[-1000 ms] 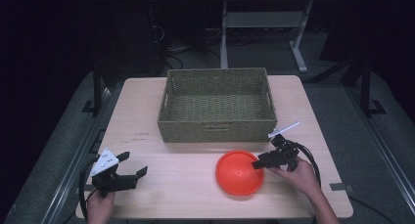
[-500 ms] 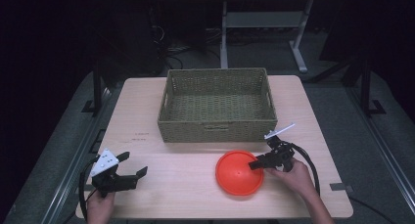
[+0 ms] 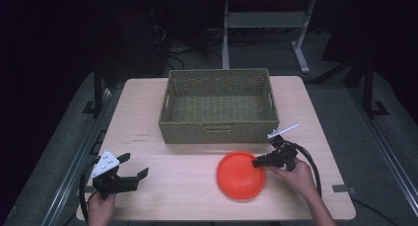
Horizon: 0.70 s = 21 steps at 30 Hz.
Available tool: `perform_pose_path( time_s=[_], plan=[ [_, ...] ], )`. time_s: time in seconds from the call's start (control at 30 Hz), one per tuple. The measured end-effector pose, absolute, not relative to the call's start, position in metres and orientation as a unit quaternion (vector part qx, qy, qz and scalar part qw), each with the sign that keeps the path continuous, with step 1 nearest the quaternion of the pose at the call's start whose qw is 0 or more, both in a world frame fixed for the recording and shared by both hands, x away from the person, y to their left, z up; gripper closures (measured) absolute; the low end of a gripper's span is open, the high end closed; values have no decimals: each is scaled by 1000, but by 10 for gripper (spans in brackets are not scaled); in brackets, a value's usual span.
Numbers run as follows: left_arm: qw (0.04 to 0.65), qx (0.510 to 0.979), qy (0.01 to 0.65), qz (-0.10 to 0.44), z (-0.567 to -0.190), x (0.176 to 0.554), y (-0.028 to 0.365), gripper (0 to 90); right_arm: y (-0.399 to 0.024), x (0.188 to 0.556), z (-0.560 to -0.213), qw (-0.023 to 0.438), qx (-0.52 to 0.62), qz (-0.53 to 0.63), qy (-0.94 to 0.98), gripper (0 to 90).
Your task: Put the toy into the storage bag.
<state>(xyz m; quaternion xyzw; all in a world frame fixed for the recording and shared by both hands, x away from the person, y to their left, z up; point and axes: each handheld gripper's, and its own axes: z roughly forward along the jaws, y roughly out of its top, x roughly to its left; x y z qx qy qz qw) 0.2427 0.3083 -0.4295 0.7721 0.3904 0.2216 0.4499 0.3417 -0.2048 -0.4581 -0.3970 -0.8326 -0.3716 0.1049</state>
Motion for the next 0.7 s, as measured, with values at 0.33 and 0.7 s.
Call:
perform_pose_path(
  time_s=[0.33, 0.7],
  plan=[
    [450, 773, 389, 221, -430, 243, 308, 129, -206, 333, -436, 103, -384, -391, -830, 816],
    [444, 775, 389, 224, -428, 242, 309, 128, -209, 324, -402, 82, -367, -404, -834, 820]
  ],
)
